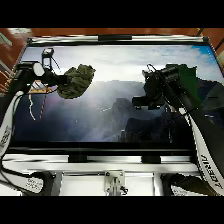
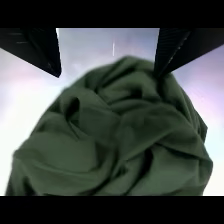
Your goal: Fold the shirts.
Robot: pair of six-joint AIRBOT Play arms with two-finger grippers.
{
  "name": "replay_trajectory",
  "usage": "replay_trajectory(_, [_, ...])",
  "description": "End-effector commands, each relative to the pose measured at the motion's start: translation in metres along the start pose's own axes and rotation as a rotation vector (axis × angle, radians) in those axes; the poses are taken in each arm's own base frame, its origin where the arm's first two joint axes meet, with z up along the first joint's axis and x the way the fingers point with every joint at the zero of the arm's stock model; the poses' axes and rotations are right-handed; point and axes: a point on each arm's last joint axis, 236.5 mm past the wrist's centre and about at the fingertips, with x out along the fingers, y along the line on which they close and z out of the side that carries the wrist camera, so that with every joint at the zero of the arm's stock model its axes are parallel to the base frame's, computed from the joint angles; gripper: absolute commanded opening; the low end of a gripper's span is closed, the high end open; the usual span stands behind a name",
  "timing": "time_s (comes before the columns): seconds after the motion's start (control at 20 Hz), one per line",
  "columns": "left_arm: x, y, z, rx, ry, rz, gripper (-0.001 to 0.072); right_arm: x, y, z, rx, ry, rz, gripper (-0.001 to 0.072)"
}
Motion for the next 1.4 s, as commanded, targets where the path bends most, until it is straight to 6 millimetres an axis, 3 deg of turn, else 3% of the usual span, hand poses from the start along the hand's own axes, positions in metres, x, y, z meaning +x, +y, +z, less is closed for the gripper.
replay_trajectory(0.0, [0.052,0.011,-0.01,-0.001,0.078,0.04,0.0686,0.0,0.01,0.007,0.006,-0.031,0.042,0.058])
replay_trajectory(0.25, [0.086,0.001,-0.037,0.012,0.16,0.029,0.0685,-0.001,0.014,0.018,-0.008,-0.078,0.059,0.058])
replay_trajectory(0.4, [0.093,-0.005,-0.039,-0.025,0.162,0.005,0.0658,-0.002,0.015,0.021,-0.024,-0.091,0.062,0.058])
replay_trajectory(0.45, [0.092,-0.006,-0.037,-0.049,0.153,0.003,0.0494,-0.002,0.015,0.021,-0.028,-0.091,0.061,0.058])
replay_trajectory(0.5, [0.09,-0.008,-0.035,-0.052,0.149,-0.007,0.0225,-0.002,0.015,0.021,-0.028,-0.093,0.061,0.058])
replay_trajectory(0.55, [0.085,-0.011,-0.032,-0.05,0.148,-0.016,0.0084,-0.002,0.015,0.022,-0.029,-0.094,0.062,0.0579])
replay_trajectory(0.6, [0.075,-0.017,-0.024,-0.026,0.134,-0.039,0.0035,-0.002,0.015,0.022,-0.036,-0.094,0.062,0.058])
replay_trajectory(0.7, [0.036,-0.033,0.013,0.036,0.034,-0.067,0.0034,-0.004,0.015,0.021,-0.051,-0.097,0.061,0.058])
replay_trajectory(0.75, [0.004,-0.043,0.037,0.06,-0.043,-0.077,0.0034,-0.009,0.014,0.022,-0.053,-0.111,0.059,0.0579])
replay_trajectory(0.9, [-0.12,-0.082,0.086,0.129,-0.284,-0.13,0.0034,-0.053,0.001,0.029,-0.065,-0.224,0.026,0.058])
replay_trajectory(1.0, [-0.208,-0.11,0.09,0.179,-0.411,-0.179,0.0034,-0.103,-0.015,0.032,-0.061,-0.34,-0.019,0.058])
replay_trajectory(1.1, [-0.275,-0.136,0.071,0.233,-0.468,-0.234,0.0034,-0.161,-0.037,0.03,-0.026,-0.488,-0.065,0.0579])
replay_trajectory(1.15, [-0.296,-0.148,0.052,0.267,-0.449,-0.26,0.0034,-0.19,-0.047,0.026,0.01,-0.566,-0.079,0.058])
replay_trajectory(1.25, [-0.308,-0.173,0.003,0.355,-0.321,-0.301,0.0034,-0.244,-0.066,0.011,0.106,-0.709,-0.075,0.0579])
replay_trajectory(1.35, [-0.298,-0.205,-0.043,0.452,-0.201,-0.345,0.0035,-0.275,-0.073,-0.009,0.15,-0.786,-0.038,0.0579])
